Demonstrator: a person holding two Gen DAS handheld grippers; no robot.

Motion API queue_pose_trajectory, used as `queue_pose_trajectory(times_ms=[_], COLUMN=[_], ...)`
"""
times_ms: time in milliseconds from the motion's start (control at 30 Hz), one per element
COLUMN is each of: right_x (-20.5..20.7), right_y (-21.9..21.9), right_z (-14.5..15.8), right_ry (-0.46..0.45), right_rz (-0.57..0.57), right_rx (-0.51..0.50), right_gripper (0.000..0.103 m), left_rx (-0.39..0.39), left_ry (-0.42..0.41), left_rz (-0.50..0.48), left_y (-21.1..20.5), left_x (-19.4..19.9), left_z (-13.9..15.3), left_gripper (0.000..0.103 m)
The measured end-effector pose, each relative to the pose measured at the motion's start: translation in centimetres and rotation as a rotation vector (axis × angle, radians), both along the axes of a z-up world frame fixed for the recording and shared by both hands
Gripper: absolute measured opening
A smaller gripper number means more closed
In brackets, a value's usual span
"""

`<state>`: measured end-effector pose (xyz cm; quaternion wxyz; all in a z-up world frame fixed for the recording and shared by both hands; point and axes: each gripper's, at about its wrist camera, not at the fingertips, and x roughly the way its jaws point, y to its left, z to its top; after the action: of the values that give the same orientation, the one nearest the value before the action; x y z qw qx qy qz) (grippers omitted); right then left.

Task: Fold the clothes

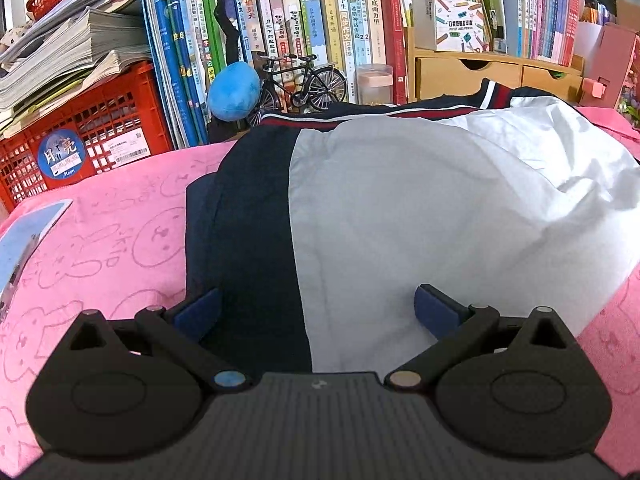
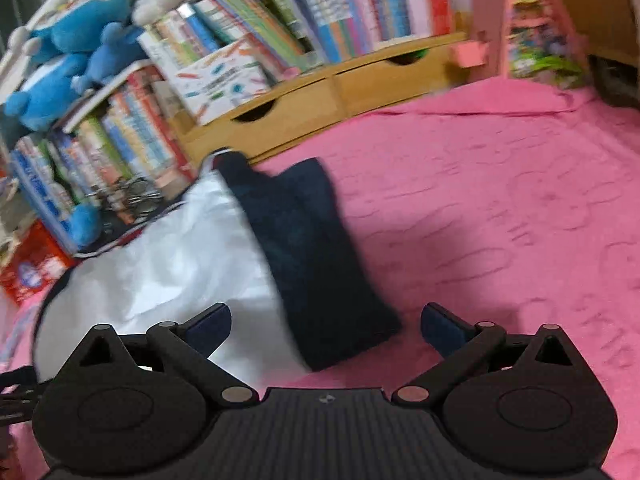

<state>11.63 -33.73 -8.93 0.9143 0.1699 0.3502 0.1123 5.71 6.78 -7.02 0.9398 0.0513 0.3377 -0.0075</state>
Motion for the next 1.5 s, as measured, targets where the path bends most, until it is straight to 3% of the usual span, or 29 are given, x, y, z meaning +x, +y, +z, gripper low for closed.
queue_pose_trajectory(times_ms=[67, 100, 133, 200, 233, 333, 533, 667, 700, 733, 800, 833, 900, 933, 1100, 1167, 1200, 1233, 1300, 1333, 1367, 1433, 1500], right_x=[0.4, 0.7, 0.9, 1.2, 1.4, 0.4, -4.3, -6.7, -6.5, -6.0, -5.9, -6.3, -7.2, -7.7, -7.1, -6.4, -6.2, -6.1, -6.2, -6.4, -6.6, -7.3, -8.0], right_y=[0.9, 1.1, 1.2, 0.4, 0.0, -0.6, -2.0, -2.3, -2.5, -2.6, -2.8, -2.6, -1.9, -1.6, -0.8, -0.4, -0.4, -0.3, 0.1, -0.1, -0.4, -1.1, -1.7], right_z=[0.2, 0.2, 0.1, -0.3, -0.5, 0.0, 2.5, 2.7, 2.2, 1.6, 1.5, 1.9, 3.1, 3.7, 3.9, 3.1, 2.6, 2.0, 1.4, 1.3, 1.4, 1.8, 2.2], right_ry=[0.001, -0.004, -0.002, 0.033, 0.053, 0.027, -0.040, -0.034, -0.002, 0.041, 0.051, 0.027, -0.040, -0.078, -0.097, -0.067, -0.052, -0.039, -0.030, -0.034, -0.039, -0.056, -0.070], right_rz=[-0.001, -0.002, -0.009, -0.016, -0.019, -0.026, -0.011, 0.032, 0.028, 0.018, 0.008, 0.000, -0.020, -0.014, 0.007, 0.031, 0.048, 0.055, 0.026, 0.024, 0.021, 0.021, 0.028], right_rx=[-0.007, -0.004, 0.021, 0.130, 0.187, 0.210, 0.249, 0.149, 0.115, 0.081, 0.051, 0.016, -0.078, -0.112, -0.134, -0.099, -0.074, -0.057, -0.070, -0.047, -0.018, 0.020, 0.035], right_gripper=[0.094, 0.081, 0.055, 0.027, 0.022, 0.017, 0.015, 0.018, 0.025, 0.040, 0.050, 0.067, 0.090, 0.092, 0.095, 0.094, 0.084, 0.063, 0.031, 0.027, 0.025, 0.022, 0.021], left_rx=[-0.005, -0.007, -0.009, -0.012, -0.012, -0.009, 0.018, 0.013, 0.015, 0.017, 0.016, 0.007, -0.026, -0.053, -0.213, -0.208, -0.198, -0.192, -0.186, -0.191, -0.204, -0.230, -0.293], left_ry=[0.001, 0.002, 0.003, 0.005, 0.007, 0.014, 0.052, 0.044, 0.038, 0.033, 0.021, 0.017, 0.016, 0.018, 0.055, 0.068, 0.070, 0.069, 0.059, 0.055, 0.052, 0.045, 0.051], left_rz=[0.001, 0.001, 0.002, 0.002, 0.000, -0.008, 0.004, 0.025, 0.034, 0.046, 0.070, 0.080, 0.093, 0.098, 0.069, 0.073, 0.079, 0.078, 0.058, 0.047, 0.034, 0.010, -0.008], left_y=[0.0, 0.1, 0.1, 0.1, 0.1, 0.2, 1.4, 3.5, 3.9, 4.3, 5.0, 5.5, 6.2, 6.5, 8.3, 8.1, 7.9, 7.6, 6.8, 6.5, 6.5, 6.7, 7.6], left_x=[0.0, 0.0, 0.0, 0.0, 0.0, -0.2, -1.8, -4.5, -5.0, -5.3, -6.0, -6.1, -6.1, -5.9, -3.4, -2.3, -1.9, -1.8, -2.3, -2.7, -3.2, -4.2, -5.2], left_z=[0.0, 0.0, 0.0, -0.1, 0.0, 0.0, 0.6, 0.8, 0.9, 1.1, 1.4, 1.6, 1.7, 1.8, 0.8, -0.1, -0.4, -0.5, -0.2, 0.1, 0.5, 1.3, 1.9], left_gripper=[0.103, 0.103, 0.103, 0.103, 0.103, 0.103, 0.103, 0.103, 0.103, 0.103, 0.103, 0.103, 0.103, 0.103, 0.103, 0.103, 0.103, 0.103, 0.080, 0.051, 0.040, 0.025, 0.021])
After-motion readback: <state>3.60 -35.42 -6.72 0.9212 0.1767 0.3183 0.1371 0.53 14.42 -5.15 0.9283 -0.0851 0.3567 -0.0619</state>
